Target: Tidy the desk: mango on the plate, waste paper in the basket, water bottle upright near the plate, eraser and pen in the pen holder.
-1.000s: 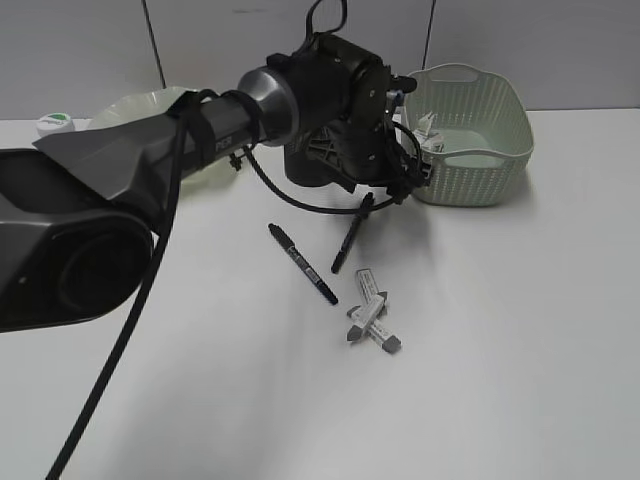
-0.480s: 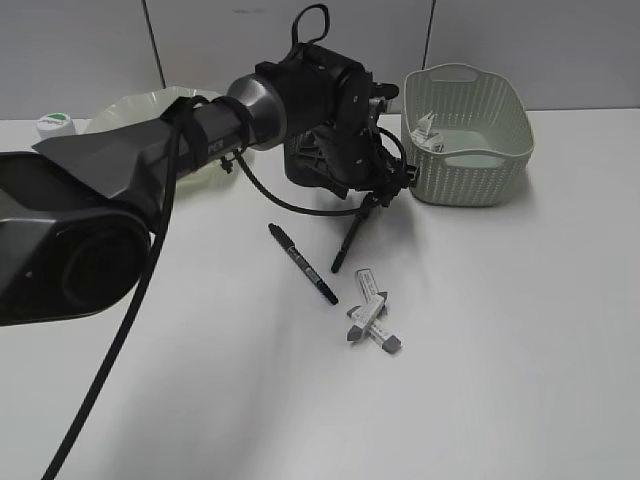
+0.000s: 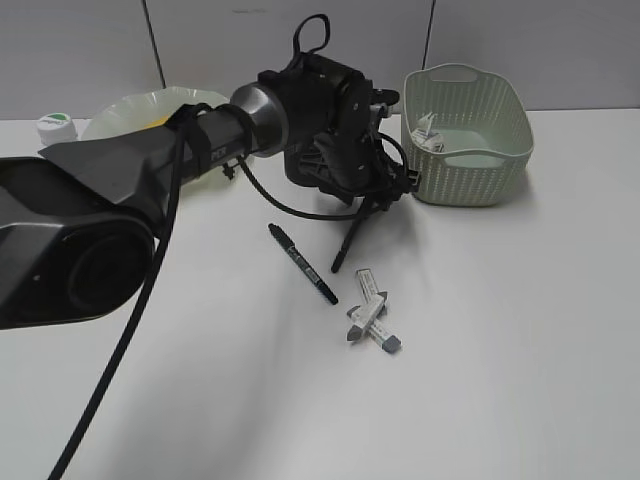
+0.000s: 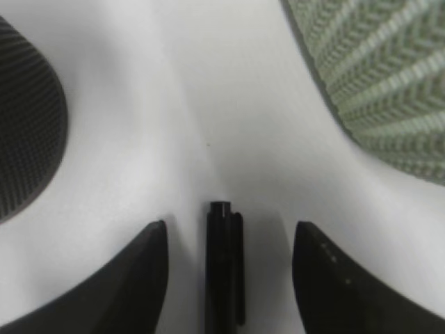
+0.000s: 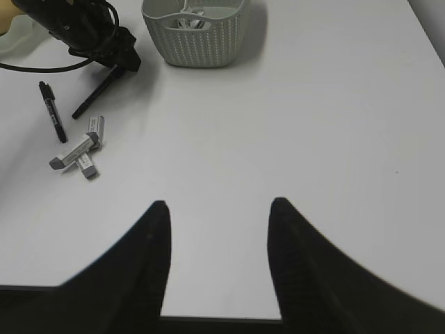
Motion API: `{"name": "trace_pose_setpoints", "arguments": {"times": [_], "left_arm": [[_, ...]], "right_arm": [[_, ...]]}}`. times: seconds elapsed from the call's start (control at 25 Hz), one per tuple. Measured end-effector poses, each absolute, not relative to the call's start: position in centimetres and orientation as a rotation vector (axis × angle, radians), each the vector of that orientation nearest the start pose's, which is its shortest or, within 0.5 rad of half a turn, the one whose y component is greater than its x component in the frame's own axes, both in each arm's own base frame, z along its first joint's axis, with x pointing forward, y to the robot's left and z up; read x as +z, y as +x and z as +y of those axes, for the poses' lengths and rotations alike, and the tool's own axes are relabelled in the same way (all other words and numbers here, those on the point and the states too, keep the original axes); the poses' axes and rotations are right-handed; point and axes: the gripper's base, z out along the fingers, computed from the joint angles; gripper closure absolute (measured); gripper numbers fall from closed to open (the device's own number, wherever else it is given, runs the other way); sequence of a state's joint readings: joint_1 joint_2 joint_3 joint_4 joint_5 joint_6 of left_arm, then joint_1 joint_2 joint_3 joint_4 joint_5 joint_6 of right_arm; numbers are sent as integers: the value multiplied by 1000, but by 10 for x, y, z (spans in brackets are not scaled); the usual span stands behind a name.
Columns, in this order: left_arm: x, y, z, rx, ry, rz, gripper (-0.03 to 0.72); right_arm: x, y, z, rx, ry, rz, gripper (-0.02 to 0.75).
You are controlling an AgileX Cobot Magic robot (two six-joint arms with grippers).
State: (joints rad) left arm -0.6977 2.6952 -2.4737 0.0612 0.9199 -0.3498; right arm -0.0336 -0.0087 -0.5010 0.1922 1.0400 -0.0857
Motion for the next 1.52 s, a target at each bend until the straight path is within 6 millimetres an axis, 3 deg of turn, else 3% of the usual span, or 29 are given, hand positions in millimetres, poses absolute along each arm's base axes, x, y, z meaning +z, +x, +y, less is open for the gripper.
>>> {"name": "trace_pose_setpoints", "arguments": {"times": [0.4,0.48,0.56,0.6,0.92,1.32,1.52], "left_arm": [[116,437,-360,-225,517,2621,328],[116,436,-359,-220,517,2631,414],[116,436,-358,-210,516,2642,561],[116,436,-357,-212,513,2647,578],[128,431,-358,-206,519,2675,573],[234,431,-343,-249,475,2457,573],[277,432,-335,-319,436,2320,574]], "right_arm": [[280,-6,15,152,-60,2001,363],[280,-6,15,152,-60,2001,363],[280,-6,15,152,-60,2001,363],[280,-6,15,152,-60,2001,363],[280,-6,15,152,-60,2001,363],[280,-6,15,152,-60,2001,363],[280,-6,15,152,-60,2001,363]]}}
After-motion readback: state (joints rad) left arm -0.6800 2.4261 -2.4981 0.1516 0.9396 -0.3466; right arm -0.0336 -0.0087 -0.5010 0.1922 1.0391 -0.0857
